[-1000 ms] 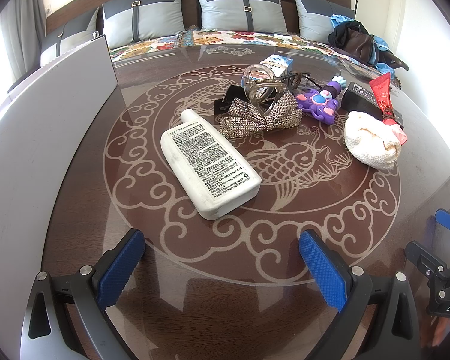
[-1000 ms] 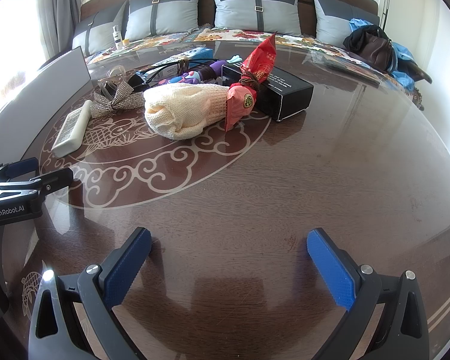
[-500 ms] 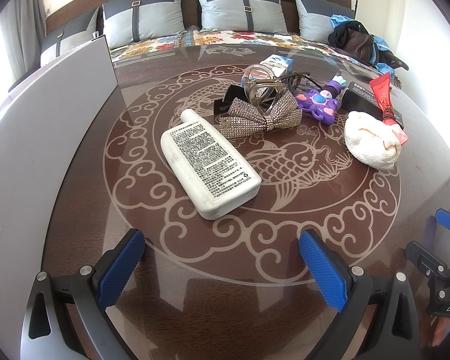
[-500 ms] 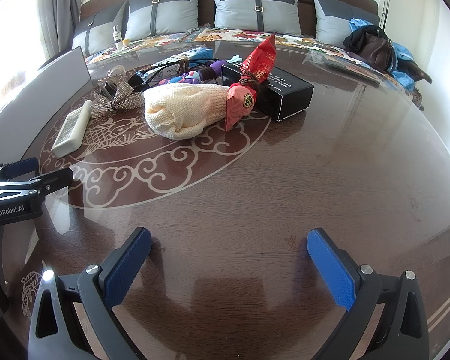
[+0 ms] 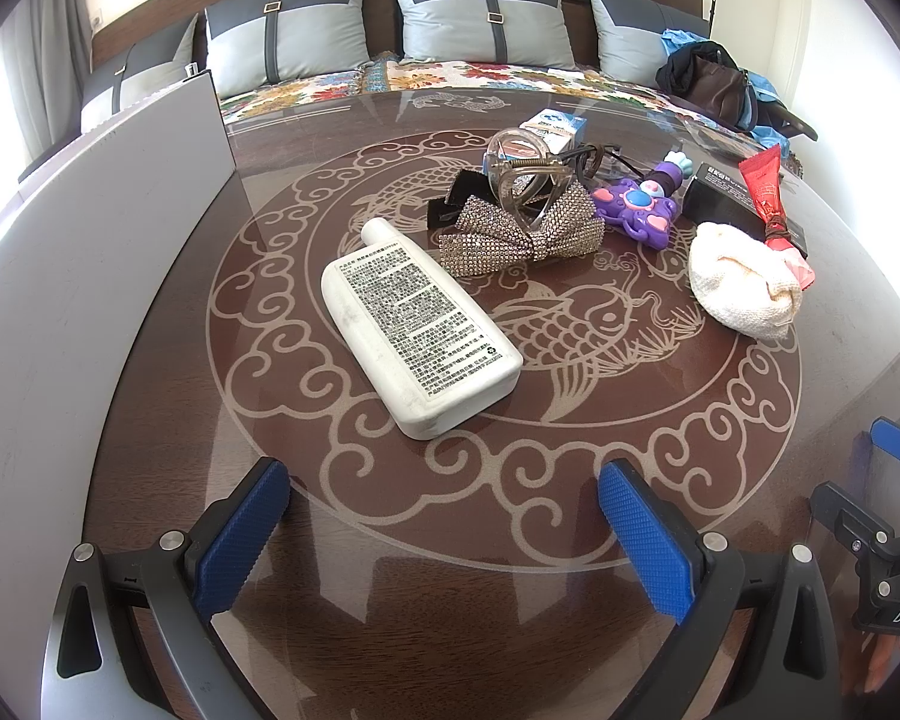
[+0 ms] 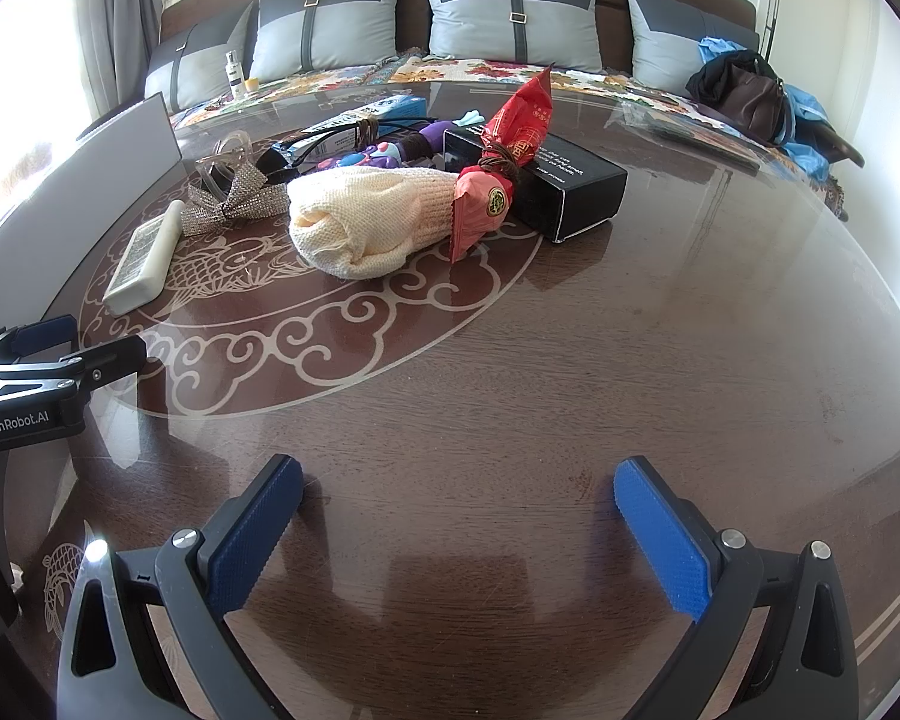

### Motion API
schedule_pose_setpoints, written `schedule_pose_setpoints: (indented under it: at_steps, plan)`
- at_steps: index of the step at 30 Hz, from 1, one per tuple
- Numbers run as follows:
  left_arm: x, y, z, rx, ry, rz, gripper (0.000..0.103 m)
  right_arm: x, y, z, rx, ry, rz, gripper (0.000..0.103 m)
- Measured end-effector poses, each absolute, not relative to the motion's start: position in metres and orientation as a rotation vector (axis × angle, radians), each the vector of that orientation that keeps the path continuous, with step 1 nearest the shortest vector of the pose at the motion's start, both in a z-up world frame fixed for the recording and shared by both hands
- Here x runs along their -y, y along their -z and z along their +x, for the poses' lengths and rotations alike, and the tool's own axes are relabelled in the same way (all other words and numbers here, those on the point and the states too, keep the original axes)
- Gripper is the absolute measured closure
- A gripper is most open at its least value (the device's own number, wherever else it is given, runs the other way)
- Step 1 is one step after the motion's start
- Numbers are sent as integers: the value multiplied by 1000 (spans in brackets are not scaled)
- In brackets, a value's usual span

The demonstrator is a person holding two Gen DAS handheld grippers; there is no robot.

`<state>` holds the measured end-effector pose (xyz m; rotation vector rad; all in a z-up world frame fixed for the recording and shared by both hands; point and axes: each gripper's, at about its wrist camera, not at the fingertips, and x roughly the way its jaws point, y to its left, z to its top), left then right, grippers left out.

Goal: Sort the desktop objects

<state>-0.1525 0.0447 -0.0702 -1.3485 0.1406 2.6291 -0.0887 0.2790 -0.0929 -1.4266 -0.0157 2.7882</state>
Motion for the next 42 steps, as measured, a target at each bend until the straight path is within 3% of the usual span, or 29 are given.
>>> schedule_pose_setpoints:
  at_steps: [42]
  plan:
    - [-45, 69, -148, -142, -2623, -1348, 0, -278, 93, -89, 16, -2787, -1425, 0]
